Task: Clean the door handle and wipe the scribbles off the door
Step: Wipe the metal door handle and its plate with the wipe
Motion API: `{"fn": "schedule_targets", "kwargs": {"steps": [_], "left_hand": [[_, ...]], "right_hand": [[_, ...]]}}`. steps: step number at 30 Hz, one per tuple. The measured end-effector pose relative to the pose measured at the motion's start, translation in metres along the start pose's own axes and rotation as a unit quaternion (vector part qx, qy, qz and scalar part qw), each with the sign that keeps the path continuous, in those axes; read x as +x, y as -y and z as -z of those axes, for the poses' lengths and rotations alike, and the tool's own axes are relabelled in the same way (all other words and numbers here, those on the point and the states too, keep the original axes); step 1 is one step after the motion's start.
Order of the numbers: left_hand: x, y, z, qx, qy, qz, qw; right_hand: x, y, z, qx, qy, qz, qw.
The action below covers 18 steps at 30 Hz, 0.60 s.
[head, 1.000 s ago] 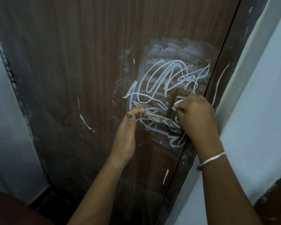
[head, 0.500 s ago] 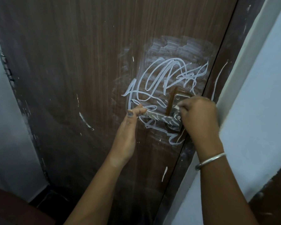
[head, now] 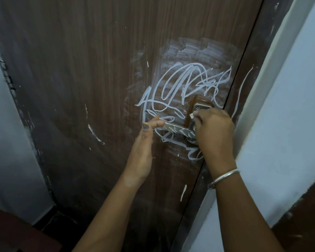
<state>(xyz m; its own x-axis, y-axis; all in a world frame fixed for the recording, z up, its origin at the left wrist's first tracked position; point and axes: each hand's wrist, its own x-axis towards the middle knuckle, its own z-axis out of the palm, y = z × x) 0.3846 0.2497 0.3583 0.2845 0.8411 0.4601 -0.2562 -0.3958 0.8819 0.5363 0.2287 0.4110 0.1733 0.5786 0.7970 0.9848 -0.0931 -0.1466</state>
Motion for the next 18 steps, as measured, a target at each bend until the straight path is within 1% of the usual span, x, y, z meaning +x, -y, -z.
{"fn": "schedule_targets", "kwargs": {"steps": [2, 4, 5, 7, 9, 10, 15, 18], "left_hand": [[-0.001, -0.001, -0.002, 0.002, 0.0, -0.002, 1.0], [-0.001, -0.002, -0.002, 0.001, 0.002, -0.004, 1.0], [-0.002, -0.003, -0.001, 0.002, 0.002, -0.005, 1.0], [-0.002, -0.003, 0.001, -0.001, -0.001, -0.003, 1.0], [-0.002, -0.004, 0.004, -0.007, -0.013, 0.006, 1.0], [-0.001, -0.004, 0.005, -0.009, -0.02, 0.011, 1.0], [-0.001, -0.004, 0.005, -0.008, -0.024, 0.018, 1.0], [-0.002, -0.004, 0.005, -0.011, -0.019, 0.014, 1.0]], "right_hand": [[0.004, 0.003, -0.001, -0.024, 0.056, 0.02, 0.998], [0.008, 0.002, -0.001, -0.03, 0.081, 0.011, 0.996], [0.009, 0.002, 0.0, -0.023, 0.079, -0.006, 0.997], [0.008, 0.001, 0.003, -0.018, 0.051, -0.036, 0.998], [0.006, 0.002, 0.002, -0.025, 0.022, -0.041, 0.999], [0.005, 0.004, 0.001, -0.032, 0.021, -0.036, 0.999], [0.008, 0.018, 0.0, -0.084, 0.102, 0.032, 0.991], [0.007, 0.02, 0.004, -0.116, 0.101, 0.035, 0.987]]}}
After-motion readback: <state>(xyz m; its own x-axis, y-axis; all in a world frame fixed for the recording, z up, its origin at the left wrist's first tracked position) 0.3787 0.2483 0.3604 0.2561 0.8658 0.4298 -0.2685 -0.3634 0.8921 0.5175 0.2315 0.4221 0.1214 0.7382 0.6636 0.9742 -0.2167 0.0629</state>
